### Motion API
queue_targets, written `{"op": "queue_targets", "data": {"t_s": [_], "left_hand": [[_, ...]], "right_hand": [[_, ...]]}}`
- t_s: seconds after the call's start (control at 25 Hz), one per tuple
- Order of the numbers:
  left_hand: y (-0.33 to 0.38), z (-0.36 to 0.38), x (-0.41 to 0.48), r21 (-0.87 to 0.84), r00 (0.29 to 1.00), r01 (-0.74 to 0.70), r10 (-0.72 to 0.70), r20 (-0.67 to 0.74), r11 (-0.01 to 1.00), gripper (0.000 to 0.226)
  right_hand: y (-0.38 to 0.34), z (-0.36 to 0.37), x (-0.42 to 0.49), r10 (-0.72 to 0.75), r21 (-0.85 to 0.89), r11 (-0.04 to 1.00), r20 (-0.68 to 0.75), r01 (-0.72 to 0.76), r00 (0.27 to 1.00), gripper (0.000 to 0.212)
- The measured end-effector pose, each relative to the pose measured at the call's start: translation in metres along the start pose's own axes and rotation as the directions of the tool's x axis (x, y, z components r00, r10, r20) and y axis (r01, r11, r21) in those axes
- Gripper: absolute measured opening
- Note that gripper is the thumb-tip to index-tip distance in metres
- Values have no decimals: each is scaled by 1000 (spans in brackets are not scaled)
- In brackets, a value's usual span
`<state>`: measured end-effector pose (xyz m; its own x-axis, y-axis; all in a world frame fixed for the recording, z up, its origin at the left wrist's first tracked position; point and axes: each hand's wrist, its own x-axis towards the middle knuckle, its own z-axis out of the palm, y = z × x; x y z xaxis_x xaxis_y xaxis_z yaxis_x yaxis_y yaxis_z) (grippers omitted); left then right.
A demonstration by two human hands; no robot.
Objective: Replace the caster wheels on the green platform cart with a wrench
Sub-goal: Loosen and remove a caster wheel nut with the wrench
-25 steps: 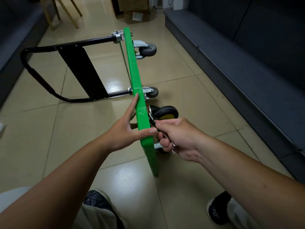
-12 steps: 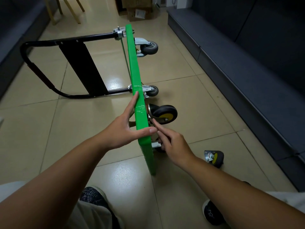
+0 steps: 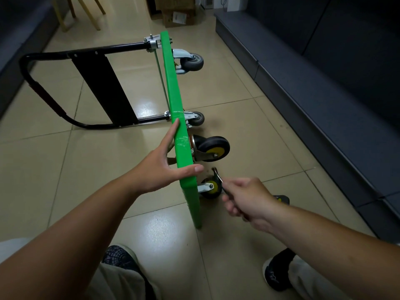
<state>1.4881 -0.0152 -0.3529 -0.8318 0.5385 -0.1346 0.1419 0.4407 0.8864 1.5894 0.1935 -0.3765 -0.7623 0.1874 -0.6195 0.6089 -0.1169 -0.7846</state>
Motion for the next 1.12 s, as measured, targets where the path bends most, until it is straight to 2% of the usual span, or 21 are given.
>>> {"op": "queue_targets", "data": {"t_s": [0.12,0.44,0.52,0.6,0.64,0.72,0.8,0.88,0.96,1.08,1.12], "left_hand": [[0,0,-1,-20,1000,-19,18,-16,1000,123],[-3,3,0,-79,999,-42,41,-20,996,124],[-4,2,0,-74,999,-48,47,-20,996,123],[-5,1,0,-71,999,-45,44,-23,996,121],[-5,1,-1,-71,999,-49,47,-26,996,121],[-4,3,-1,-64,999,-50,49,-24,997,121],[-4,4,-1,-47,999,-45,44,-17,998,122],[-5,3,1,-40,999,-30,29,-18,999,122],[-3,2,1,-50,1000,-21,20,-15,999,122],[0,3,-1,-54,999,-35,34,-28,998,122],[1,3,-1,-54,999,-35,33,-28,998,121]], "right_hand": [[-37,20,-5,-34,115,993,128,19,991,17],[-55,28,-5,-73,103,993,244,49,967,20],[-49,31,-1,-118,71,992,256,103,960,25],[-31,34,2,-232,-26,968,270,248,935,33],[-18,34,6,-334,-114,921,259,372,906,37],[10,32,19,-558,-305,741,217,598,801,42],[30,28,41,-702,-476,536,208,698,681,46],[34,29,61,-747,-546,441,217,713,628,48],[38,25,65,-764,-543,384,267,747,587,49],[48,-1,40,-712,-595,269,407,758,572,50],[49,-12,32,-684,-584,298,421,755,595,48]]}}
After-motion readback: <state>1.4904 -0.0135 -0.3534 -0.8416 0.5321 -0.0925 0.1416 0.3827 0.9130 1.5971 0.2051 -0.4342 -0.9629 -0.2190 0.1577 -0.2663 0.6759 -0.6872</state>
